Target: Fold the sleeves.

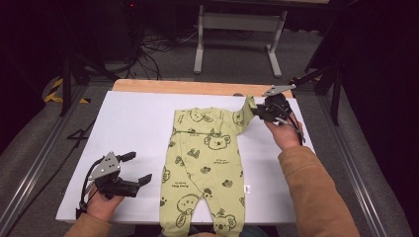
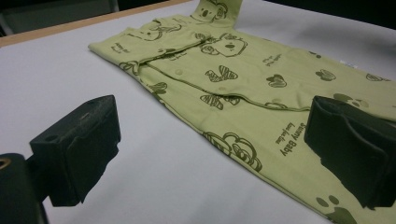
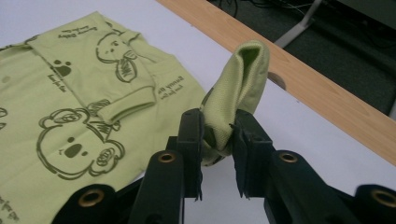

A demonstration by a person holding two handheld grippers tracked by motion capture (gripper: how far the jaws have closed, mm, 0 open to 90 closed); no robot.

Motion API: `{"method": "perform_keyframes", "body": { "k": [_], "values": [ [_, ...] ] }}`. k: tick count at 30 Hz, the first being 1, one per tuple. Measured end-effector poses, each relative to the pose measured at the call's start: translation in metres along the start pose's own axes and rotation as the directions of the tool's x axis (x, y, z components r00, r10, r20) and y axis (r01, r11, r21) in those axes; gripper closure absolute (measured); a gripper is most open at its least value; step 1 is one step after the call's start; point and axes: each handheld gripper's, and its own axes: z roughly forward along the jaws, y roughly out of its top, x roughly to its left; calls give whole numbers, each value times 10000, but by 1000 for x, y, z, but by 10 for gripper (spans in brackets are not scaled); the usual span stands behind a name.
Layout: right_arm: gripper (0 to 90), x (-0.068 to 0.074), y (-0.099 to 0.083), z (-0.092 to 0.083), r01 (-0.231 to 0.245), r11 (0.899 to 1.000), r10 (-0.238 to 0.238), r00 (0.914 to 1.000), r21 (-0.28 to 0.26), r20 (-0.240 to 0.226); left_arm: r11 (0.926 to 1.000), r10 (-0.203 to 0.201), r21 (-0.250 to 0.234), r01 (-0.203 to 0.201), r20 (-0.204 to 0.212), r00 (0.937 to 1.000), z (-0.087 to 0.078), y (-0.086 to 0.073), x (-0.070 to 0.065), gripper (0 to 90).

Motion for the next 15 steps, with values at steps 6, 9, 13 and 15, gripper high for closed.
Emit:
{"method": "perform_keyframes", "body": {
  "k": [6, 9, 13, 15],
  "values": [
    [743, 19, 16, 9, 433, 9990, -436, 9986, -93, -309, 10000, 36, -9, -36, 21, 10000, 0, 0, 0, 45],
    [743, 27, 23, 12, 609, 9981, -615, 9971, -133, -442, 10000, 51, -5, -51, 19, 10000, 0, 0, 1, 45],
    [743, 36, 32, 17, 744, 9971, -751, 9954, -140, -602, 10000, 24, -25, -24, 31, 10000, 0, 0, 1, 45],
    [743, 40, 37, 21, 784, 9968, -793, 9944, -147, -699, 10000, 73, -34, -73, 46, 10000, 0, 0, 1, 45]
  ]
}}
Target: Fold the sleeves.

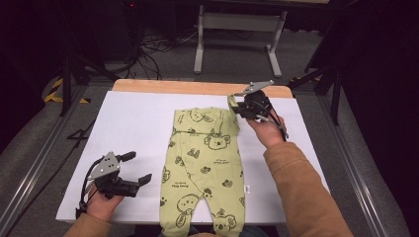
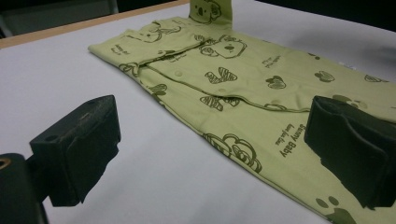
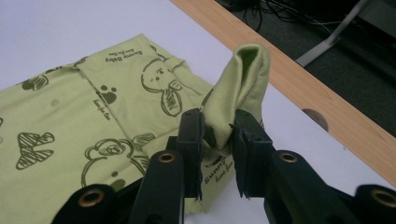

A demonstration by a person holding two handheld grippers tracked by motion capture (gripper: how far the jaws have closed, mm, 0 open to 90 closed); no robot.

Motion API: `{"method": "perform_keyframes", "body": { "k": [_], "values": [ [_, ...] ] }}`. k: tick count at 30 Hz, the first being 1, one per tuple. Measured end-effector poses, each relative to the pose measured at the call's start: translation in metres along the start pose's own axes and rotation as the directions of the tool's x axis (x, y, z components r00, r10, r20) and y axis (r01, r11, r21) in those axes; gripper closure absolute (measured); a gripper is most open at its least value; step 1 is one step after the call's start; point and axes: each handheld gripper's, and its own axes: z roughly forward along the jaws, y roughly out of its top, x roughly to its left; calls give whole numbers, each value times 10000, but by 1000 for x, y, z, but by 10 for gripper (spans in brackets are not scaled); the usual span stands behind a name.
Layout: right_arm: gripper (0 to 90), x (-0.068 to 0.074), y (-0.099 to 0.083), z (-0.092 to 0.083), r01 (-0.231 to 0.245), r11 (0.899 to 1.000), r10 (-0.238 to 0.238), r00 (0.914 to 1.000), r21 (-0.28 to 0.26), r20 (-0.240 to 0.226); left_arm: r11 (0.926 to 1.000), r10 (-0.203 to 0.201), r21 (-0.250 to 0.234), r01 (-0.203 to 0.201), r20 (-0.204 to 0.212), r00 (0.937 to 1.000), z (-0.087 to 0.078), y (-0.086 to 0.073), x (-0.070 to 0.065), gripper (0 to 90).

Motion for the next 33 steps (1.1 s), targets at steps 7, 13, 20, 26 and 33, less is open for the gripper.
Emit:
{"method": "perform_keyframes", "body": {
  "k": [7, 13, 20, 26, 33],
  "values": [
    [743, 16, 15, 16, 273, 9995, -270, 9994, 131, -216, 10000, -47, -16, 47, 2, 10000, -1, 0, 0, 45],
    [743, 25, 21, 31, 361, 9990, -351, 9988, 266, -351, 10000, -5, -15, 5, 37, 10000, -1, 0, 0, 45],
    [743, 32, 23, 49, 346, 9981, -319, 9981, 507, -521, 10000, 34, -34, -34, 22, 10000, -1, 0, 1, 45],
    [743, 34, 22, 61, 264, 9973, -220, 9977, 692, -634, 10000, 14, -54, -14, 37, 10000, -1, 0, 1, 45],
    [743, 39, 22, 73, 314, 9956, -253, 9972, 879, -703, 10000, 14, -72, -14, 60, 10000, 0, 0, 1, 45]
  ]
}}
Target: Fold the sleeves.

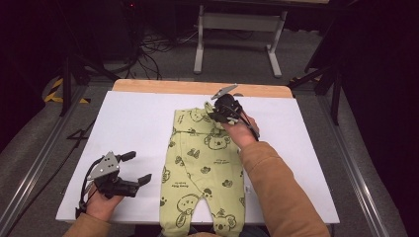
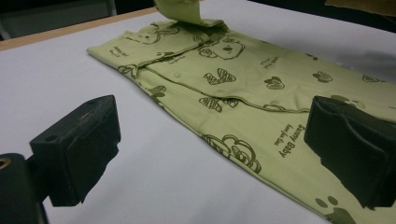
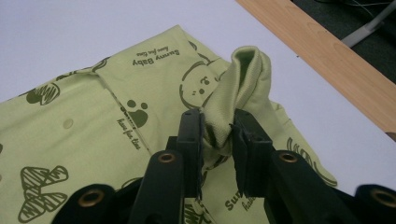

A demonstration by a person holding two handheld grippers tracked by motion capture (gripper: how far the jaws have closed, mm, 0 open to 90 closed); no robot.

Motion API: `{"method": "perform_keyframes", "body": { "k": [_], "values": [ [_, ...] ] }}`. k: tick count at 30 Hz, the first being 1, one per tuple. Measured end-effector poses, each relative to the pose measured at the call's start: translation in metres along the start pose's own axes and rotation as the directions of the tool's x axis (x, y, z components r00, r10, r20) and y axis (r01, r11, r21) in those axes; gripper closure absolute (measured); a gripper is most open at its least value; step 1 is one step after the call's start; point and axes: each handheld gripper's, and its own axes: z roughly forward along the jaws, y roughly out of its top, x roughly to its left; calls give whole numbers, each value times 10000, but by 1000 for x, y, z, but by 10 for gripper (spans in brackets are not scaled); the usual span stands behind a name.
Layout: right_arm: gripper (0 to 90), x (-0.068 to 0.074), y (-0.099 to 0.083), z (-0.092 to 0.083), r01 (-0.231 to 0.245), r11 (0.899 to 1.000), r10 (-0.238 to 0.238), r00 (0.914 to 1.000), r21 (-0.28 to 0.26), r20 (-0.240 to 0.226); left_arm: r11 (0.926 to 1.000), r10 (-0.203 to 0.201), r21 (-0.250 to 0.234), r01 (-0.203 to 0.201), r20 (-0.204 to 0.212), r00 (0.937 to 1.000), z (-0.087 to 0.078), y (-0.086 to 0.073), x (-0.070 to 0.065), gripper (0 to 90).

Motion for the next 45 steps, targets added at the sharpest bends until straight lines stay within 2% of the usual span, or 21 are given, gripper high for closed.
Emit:
{"method": "perform_keyframes", "body": {
  "k": [6, 12, 18, 20, 22, 27, 31, 34, 36, 38, 41, 45],
  "values": [
    [741, -1, -1, 11, -335, 9994, 336, 9993, 75, -138, 10000, 14, -25, -14, 15, 10000, -1, 0, 0, 45],
    [738, 3, 2, 20, -425, 9991, 427, 9985, 63, -340, 10000, 8, 14, -8, 44, 10000, 0, 0, 0, 45],
    [734, 9, 6, 28, -287, 9994, 295, 9984, 170, -486, 10000, 29, 29, -29, 65, 10000, 0, 0, 0, 45],
    [680, 10, 6, 30, -457, 9989, 462, 9968, 84, -649, 10000, 27, 22, -27, 65, 10000, 0, 0, 0, 45],
    [545, 9, 6, 30, -946, 9952, 908, 9881, -251, -1237, 10000, -40, 24, 39, 99, 9999, 0, 0, 1, 45],
    [351, 4, 9, 10, -1599, 9802, 1378, 9744, -1166, -1778, 10000, -78, -32, 78, 240, 9997, 5, 2, 4, 43],
    [278, -8, 1, -14, -2012, 9680, 1705, 9658, -1500, -1952, 9968, -553, -564, 571, 339, 9979, 7, 6, 9, 39],
    [270, -17, -10, -31, -1969, 9636, 1675, 9718, -1809, -1658, 9924, -781, -932, 802, 267, 9966, 8, 10, 14, 36],
    [277, -22, -19, -42, -1838, 9643, 1588, 9775, -1907, -1391, 9915, -882, -944, 896, 194, 9959, 10, 15, 18, 26],
    [293, -29, -31, -51, -1673, 9674, 1470, 9823, -1899, -1163, 9923, -1068, -612, 1072, 99, 9942, 15, 20, 20, 24],
    [309, -34, -43, -61, -1584, 9688, 1404, 9846, -1908, -1044, 9931, -1168, 79, 1169, -97, 9931, 25, 26, 22, 20],
    [337, -39, -55, -74, -1869, 9576, 1641, 9794, -2194, -1180, 9926, -1218, 29, 1218, 122, 9925, 31, 39, 26, 8]
  ]
}}
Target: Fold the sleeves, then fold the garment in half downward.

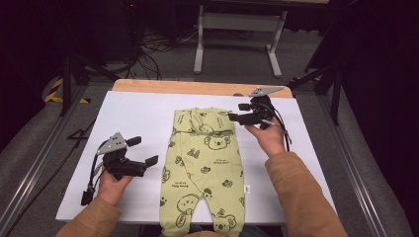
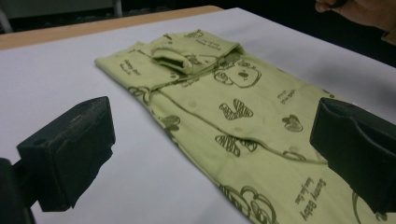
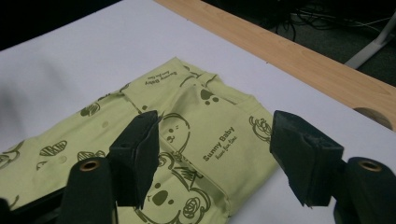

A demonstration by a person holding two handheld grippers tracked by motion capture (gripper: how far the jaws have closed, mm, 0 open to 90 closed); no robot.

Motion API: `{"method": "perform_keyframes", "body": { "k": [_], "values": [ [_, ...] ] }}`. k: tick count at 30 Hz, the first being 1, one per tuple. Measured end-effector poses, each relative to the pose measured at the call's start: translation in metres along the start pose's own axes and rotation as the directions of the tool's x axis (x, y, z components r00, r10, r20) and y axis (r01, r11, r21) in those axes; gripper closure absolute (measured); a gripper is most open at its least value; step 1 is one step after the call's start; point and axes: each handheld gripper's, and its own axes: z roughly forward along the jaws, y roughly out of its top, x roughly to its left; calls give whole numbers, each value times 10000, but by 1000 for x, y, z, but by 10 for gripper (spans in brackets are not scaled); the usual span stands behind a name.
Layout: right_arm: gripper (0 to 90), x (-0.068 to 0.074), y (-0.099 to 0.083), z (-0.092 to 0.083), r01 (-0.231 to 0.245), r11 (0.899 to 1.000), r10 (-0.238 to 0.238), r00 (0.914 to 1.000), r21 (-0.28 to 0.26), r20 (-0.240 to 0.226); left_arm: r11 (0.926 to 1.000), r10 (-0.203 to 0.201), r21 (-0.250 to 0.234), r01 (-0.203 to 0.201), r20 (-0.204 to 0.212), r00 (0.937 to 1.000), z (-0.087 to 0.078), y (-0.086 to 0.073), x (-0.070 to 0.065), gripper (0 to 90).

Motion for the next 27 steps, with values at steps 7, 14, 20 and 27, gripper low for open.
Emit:
{"method": "perform_keyframes", "body": {
  "k": [7, 14, 20, 27],
  "values": [
    [358, 4, -4, -14, 289, 9993, -288, 9996, -249, 15, 9995, 245, 211, -253, 373, 9990, 9, 28, 7, 23],
    [422, 3, -7, -19, 796, 9966, -789, 9964, -225, 318, 9991, 250, 344, -263, 369, 9990, 20, 57, 13, 30],
    [430, 1, -8, -20, 838, 9962, -826, 9953, -222, 508, 9970, 357, 691, -357, 7, 9994, 35, 77, 22, 37],
    [318, -5, -9, -19, 989, 9950, -1002, 9858, 163, 1345, 9949, 676, 818, -596, -984, 9928, 51, 96, 20, 79]
  ]
}}
